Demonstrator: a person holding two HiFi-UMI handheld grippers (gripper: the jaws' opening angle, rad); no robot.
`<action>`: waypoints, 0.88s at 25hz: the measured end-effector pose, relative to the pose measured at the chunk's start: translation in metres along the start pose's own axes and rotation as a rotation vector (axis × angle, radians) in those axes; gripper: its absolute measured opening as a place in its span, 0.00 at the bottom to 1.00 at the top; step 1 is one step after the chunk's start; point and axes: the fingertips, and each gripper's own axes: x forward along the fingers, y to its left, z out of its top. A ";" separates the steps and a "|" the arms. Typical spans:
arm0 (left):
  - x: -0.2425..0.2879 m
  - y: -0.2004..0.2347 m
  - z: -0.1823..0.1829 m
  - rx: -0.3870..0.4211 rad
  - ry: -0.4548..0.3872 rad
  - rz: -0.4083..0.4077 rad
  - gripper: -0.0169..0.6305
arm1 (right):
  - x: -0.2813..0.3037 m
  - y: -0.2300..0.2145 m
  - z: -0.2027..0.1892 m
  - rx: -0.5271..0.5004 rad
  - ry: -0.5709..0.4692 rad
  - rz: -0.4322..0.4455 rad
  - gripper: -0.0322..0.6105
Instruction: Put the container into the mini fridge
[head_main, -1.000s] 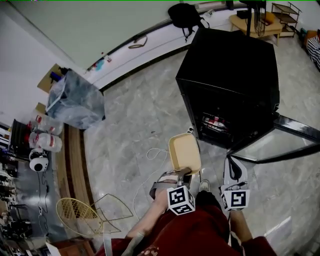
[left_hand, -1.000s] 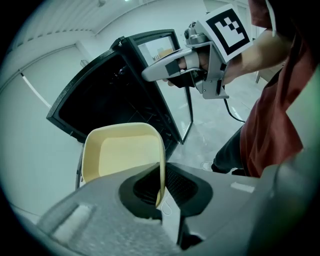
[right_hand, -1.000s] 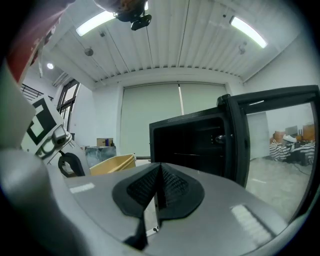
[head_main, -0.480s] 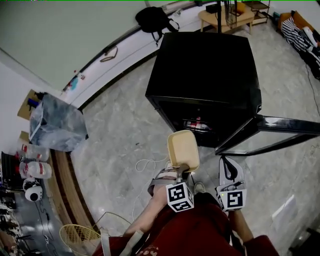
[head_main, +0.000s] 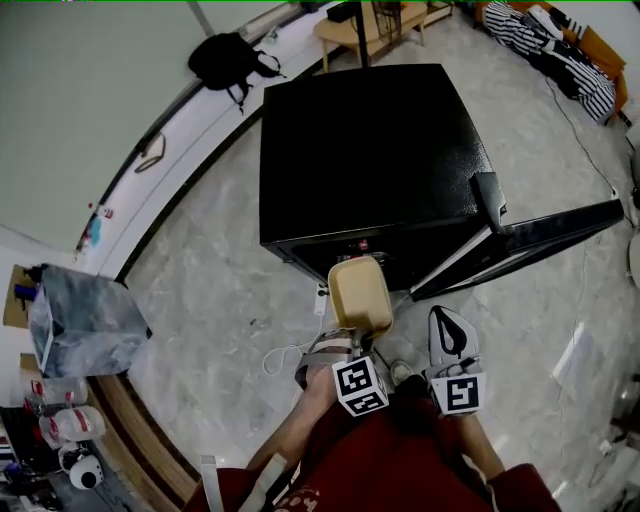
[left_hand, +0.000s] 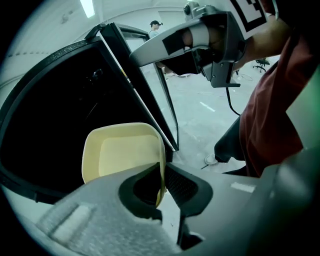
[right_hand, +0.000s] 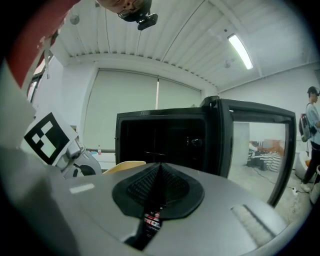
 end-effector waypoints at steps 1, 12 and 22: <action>0.002 0.004 -0.001 0.020 -0.007 -0.009 0.06 | 0.002 0.000 -0.001 -0.002 0.009 -0.027 0.05; 0.018 0.035 -0.008 0.239 -0.094 -0.106 0.06 | 0.006 0.013 0.006 0.022 0.021 -0.295 0.05; 0.041 0.045 -0.020 0.380 -0.123 -0.142 0.06 | -0.011 0.022 0.010 0.046 -0.022 -0.513 0.05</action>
